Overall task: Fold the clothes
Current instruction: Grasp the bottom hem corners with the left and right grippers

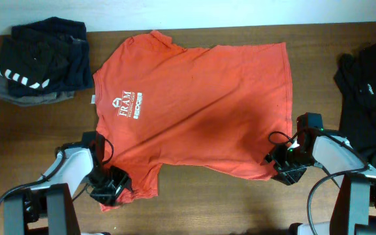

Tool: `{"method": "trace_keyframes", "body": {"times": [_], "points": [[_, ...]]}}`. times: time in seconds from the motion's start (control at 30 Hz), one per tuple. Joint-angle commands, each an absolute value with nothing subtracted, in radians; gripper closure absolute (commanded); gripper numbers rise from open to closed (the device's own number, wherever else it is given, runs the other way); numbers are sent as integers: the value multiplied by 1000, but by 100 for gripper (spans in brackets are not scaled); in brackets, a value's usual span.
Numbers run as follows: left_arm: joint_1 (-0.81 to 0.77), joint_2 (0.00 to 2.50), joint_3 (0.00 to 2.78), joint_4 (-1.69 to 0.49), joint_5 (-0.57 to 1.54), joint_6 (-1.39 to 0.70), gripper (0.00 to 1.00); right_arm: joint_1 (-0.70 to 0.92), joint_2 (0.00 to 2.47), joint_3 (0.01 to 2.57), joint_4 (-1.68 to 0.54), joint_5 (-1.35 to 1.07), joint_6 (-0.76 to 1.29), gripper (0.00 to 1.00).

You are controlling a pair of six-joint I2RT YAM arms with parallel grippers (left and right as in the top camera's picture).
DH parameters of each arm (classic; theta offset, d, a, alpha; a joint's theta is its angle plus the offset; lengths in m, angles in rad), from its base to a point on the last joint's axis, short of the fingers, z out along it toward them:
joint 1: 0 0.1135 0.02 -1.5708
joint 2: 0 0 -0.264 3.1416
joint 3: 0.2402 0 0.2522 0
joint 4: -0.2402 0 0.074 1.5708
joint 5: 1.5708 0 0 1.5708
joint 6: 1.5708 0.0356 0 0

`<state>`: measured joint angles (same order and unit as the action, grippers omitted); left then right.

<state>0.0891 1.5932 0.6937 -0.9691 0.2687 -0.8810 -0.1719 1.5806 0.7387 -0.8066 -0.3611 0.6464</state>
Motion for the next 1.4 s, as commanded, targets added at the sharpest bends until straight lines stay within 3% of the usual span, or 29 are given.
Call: {"method": "trace_keyframes", "body": {"times": [0.0, 0.1, 0.13, 0.2, 0.23, 0.5, 0.7, 0.9, 1.27, 1.37], "points": [[91, 1636, 652, -962, 150, -918, 75, -170, 1605, 709, -799, -281, 637, 40], [91, 1636, 653, -963, 150, -911, 81, -170, 1605, 709, -799, -281, 637, 40], [91, 1636, 653, -963, 150, -904, 78, -170, 1605, 709, -799, -281, 637, 40], [91, 1636, 653, -971, 150, -900, 59, -170, 1605, 709, -799, -282, 637, 40], [91, 1636, 653, -982, 150, -900, 56, -170, 1605, 709, -799, -281, 637, 40], [123, 1614, 658, -957, 131, -900, 52, -170, 1605, 709, -799, -289, 637, 40], [189, 1568, 659, -953, 55, -888, 30, -170, 1605, 709, -794, -307, 636, 39], [205, 1530, 743, -966, 51, -755, 30, -170, 1605, 709, -778, -308, 637, 39], [206, 1485, 818, -1074, -62, -746, 30, -170, 1605, 709, -776, -314, 636, 39], [206, 1488, 817, -1036, -105, -722, 21, -170, 1605, 709, -764, -315, 636, 39]]}}
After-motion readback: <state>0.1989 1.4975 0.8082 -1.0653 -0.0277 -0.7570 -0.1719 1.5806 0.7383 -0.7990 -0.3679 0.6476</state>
